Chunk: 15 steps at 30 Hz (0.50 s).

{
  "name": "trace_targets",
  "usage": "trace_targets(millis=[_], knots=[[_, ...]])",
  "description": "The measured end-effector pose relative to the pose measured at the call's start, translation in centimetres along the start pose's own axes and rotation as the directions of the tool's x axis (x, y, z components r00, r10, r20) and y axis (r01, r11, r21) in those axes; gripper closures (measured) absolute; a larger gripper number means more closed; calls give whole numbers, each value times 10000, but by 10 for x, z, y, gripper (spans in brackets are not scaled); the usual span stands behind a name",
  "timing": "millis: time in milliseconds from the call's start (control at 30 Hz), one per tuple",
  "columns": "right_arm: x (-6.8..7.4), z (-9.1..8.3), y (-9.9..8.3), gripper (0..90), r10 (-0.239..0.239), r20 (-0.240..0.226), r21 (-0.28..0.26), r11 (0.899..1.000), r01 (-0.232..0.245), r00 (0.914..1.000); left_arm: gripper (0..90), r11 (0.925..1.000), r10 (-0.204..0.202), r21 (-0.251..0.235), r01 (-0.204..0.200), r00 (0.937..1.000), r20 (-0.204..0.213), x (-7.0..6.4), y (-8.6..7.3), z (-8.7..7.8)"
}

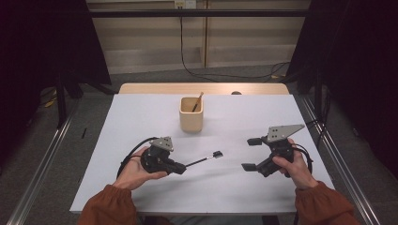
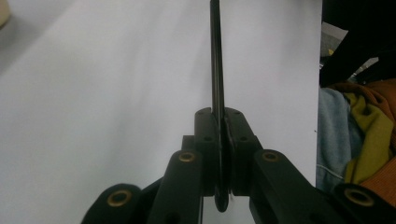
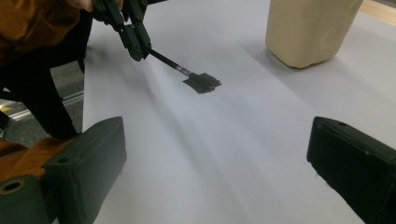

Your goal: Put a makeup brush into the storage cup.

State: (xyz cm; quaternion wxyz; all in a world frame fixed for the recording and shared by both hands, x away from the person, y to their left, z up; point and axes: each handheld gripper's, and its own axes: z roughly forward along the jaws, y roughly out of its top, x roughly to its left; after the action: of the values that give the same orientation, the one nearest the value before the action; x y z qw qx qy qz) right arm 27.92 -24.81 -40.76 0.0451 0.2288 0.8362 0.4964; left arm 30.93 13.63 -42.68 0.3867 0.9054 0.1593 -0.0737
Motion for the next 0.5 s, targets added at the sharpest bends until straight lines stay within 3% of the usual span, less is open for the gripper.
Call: trace_targets(millis=[233,400,500], knots=[[1,-2,-1,41,27,55,-350,9994,-25,10000,855,9983,-271,-523,263,9995,-146,0,-6,-3],[2,-2,-2,40,91,-15,-543,9985,-91,10000,855,9968,-222,-771,203,9995,-240,-1,-9,-3],[3,-2,-2,40,68,-51,-605,9981,-71,10000,855,9931,-224,-1159,191,9994,-279,-2,-9,-4]])
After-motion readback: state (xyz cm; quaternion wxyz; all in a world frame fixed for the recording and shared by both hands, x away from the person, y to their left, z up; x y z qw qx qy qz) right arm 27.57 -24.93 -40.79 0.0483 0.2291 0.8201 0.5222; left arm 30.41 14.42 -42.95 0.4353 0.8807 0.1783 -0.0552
